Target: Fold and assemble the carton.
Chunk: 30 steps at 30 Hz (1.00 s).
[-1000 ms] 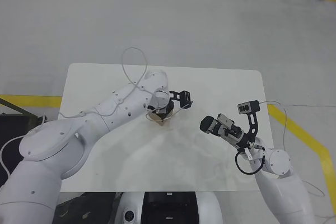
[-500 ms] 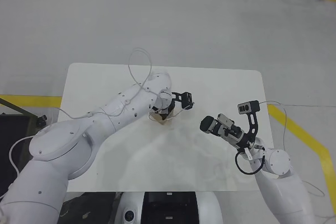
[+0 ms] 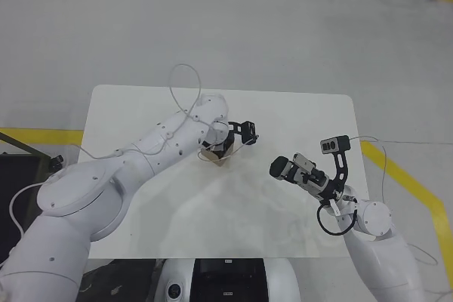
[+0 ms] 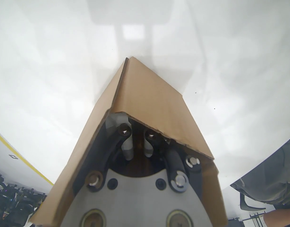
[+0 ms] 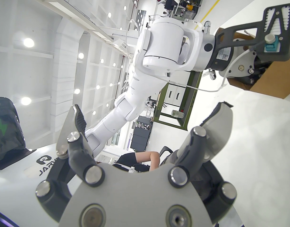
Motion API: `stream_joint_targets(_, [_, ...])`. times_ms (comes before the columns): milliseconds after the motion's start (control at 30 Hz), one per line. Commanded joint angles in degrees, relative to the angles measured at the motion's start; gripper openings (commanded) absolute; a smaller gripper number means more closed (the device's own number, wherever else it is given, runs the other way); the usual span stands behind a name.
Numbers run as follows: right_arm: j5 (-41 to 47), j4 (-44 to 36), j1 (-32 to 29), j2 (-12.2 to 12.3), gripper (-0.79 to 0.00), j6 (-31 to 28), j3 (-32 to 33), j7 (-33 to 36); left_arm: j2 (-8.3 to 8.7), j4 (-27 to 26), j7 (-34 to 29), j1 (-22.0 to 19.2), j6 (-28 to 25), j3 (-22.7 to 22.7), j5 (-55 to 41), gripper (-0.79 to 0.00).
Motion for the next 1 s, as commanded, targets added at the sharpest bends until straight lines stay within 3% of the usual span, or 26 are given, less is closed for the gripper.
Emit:
stream_joint_targets(0, [0.0, 0.0, 0.0, 0.0, 0.000, 0.0, 0.0, 0.0, -0.32, 0.6, 0.3, 0.1, -0.3, 0.0, 0.3, -0.785])
stream_joint_targets(267, [0.0, 0.0, 0.0, 0.0, 0.000, 0.0, 0.0, 0.0, -1.53, 2.3, 1.4, -0.4, -1.4, -0.3, 1.0, -0.785])
stream_joint_targets(433, [0.0, 0.0, 0.0, 0.0, 0.000, 0.0, 0.0, 0.0, -0.76, 0.1, 0.9, -1.4, -0.6, -2.0, 1.7, -0.785])
stream_joint_targets(700, [0.0, 0.0, 0.0, 0.0, 0.000, 0.0, 0.0, 0.0, 3.63, -10.1, -1.6, -0.4, 1.6, -5.5, 2.3, -0.785])
stream_joint_targets(967, [0.0, 0.0, 0.0, 0.0, 0.000, 0.0, 0.0, 0.0, 10.21, -23.5, -1.7, 4.0, 3.5, -13.2, 5.1, -0.785])
